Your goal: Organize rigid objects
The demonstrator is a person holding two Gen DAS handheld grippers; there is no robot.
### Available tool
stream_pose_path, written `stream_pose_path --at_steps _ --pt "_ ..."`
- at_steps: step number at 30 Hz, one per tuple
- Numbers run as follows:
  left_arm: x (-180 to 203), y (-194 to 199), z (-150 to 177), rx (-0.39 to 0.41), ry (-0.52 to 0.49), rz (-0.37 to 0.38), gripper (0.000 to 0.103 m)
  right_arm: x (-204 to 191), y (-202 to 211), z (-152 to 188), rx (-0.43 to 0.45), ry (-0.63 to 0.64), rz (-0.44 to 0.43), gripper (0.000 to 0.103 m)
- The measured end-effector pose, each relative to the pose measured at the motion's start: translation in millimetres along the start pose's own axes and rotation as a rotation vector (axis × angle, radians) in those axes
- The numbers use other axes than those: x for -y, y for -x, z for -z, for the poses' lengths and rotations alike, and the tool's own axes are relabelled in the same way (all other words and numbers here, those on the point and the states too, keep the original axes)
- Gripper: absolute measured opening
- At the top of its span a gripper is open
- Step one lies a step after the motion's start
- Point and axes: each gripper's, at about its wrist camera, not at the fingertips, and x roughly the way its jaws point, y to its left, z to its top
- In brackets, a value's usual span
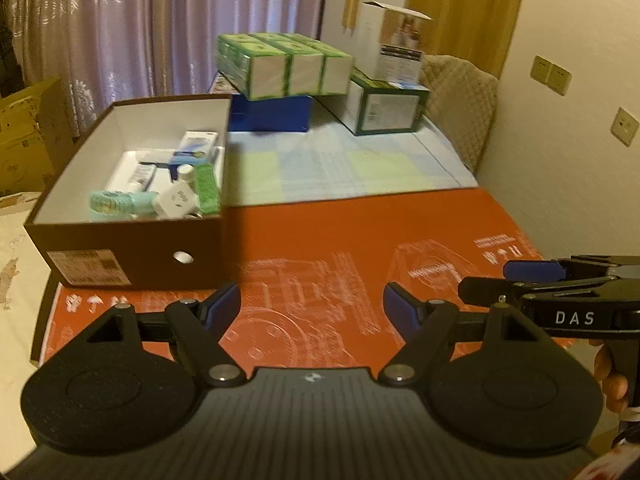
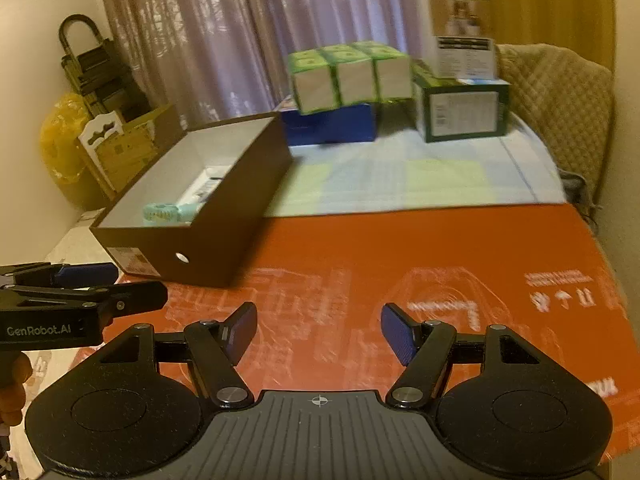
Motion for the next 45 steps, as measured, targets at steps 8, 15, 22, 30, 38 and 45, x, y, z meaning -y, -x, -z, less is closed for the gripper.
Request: stream_pose_path --at_steps 8,15,22,30,38,45 --pt "36 11 23 -0.018 -0.014 0.013 0.076 25 39 27 -0.005 -0.020 0.033 0.066" --pt "56 18 41 -0.035 -0.019 0.000 0.075 36 60 44 -0.011 -0.019 0.045 0.066" --pt "65 22 54 -0.054 -0.013 -0.004 0.076 39 68 57 -0.032 -0.011 0.050 0.066" --pt "70 23 63 -0.075 -0.009 -0.011 0.075 43 73 69 -0.053 -0.017 0.053 0.066" --pt "72 25 69 -0.085 -0.008 -0.008 0.075 42 72 75 -0.071 -0.020 0.051 0.066" --pt "72 28 73 -0.086 -0.004 -0.010 0.075 39 73 79 -0.077 -0.018 0.051 0.066"
